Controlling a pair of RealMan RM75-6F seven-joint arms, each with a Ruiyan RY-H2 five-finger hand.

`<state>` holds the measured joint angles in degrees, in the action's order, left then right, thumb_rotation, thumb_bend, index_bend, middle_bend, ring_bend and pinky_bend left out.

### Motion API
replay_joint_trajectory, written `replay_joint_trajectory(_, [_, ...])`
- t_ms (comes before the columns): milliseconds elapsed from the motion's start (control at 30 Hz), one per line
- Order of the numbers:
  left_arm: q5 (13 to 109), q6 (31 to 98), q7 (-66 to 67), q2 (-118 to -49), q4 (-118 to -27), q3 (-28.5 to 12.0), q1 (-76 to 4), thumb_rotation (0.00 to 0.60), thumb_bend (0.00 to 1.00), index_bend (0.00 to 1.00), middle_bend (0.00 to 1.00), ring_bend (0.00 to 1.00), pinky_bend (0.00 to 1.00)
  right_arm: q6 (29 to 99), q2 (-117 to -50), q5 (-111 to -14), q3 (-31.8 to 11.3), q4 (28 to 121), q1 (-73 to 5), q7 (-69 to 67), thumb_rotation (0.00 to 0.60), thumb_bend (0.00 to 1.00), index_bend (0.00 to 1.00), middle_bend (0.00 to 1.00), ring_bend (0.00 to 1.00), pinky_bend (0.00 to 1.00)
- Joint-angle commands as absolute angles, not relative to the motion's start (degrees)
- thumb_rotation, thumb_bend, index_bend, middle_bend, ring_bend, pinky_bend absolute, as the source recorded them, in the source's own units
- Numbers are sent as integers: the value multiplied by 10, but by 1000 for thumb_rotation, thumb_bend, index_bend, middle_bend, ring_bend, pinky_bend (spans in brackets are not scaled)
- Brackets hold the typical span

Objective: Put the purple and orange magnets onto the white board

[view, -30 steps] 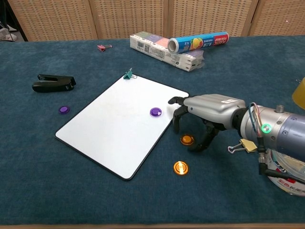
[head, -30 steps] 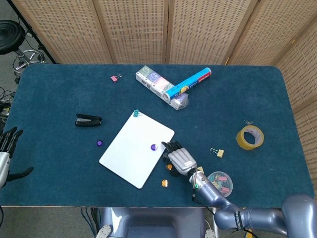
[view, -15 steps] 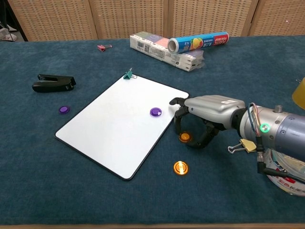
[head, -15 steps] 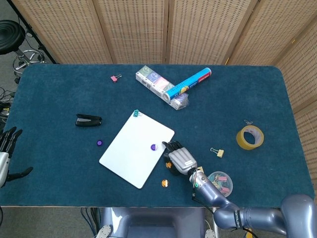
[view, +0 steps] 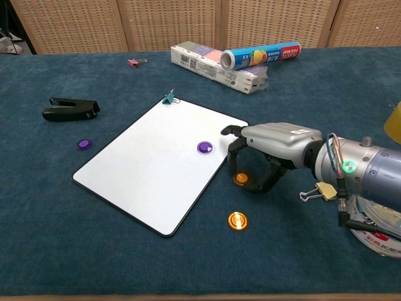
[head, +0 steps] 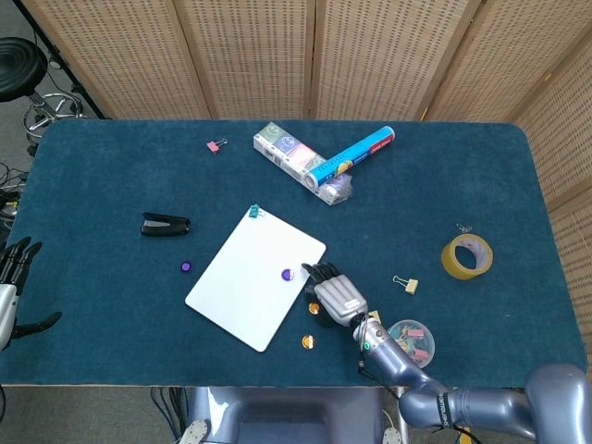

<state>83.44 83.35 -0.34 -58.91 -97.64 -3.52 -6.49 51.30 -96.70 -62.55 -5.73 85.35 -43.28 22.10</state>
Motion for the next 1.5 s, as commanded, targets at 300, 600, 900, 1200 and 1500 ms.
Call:
replay_joint_trajectory(300, [835, 833, -3, -588, -978, -34, -65, 600, 14, 0, 0, 0, 0, 500, -990, -621, -83, 873, -462, 237, 600, 415, 496, 0, 0, 0])
replay_joint_trajectory(600, [836, 833, -10, -584, -978, -34, -64, 600, 15, 0, 0, 0, 0, 483, -1051, -574, -107, 837, -499, 262, 600, 419, 497, 0, 0, 0])
replay_joint_trajectory(900, [835, 832, -16, -581, -978, -35, -64, 600, 15, 0, 0, 0, 0, 471, -1065, -549, -115, 816, -516, 266, 600, 417, 399, 0, 0, 0])
replay_joint_trajectory(1200, [838, 830, -14, -579, -978, -33, -65, 600, 15, 0, 0, 0, 0, 484, -1040, -566, -110, 851, -513, 256, 600, 274, 287, 0, 0, 0])
replay_joint_trajectory(1500, [842, 835, -5, -582, -976, -32, -64, 600, 15, 0, 0, 0, 0, 528, -985, -603, -63, 921, -476, 262, 600, 269, 317, 0, 0, 0])
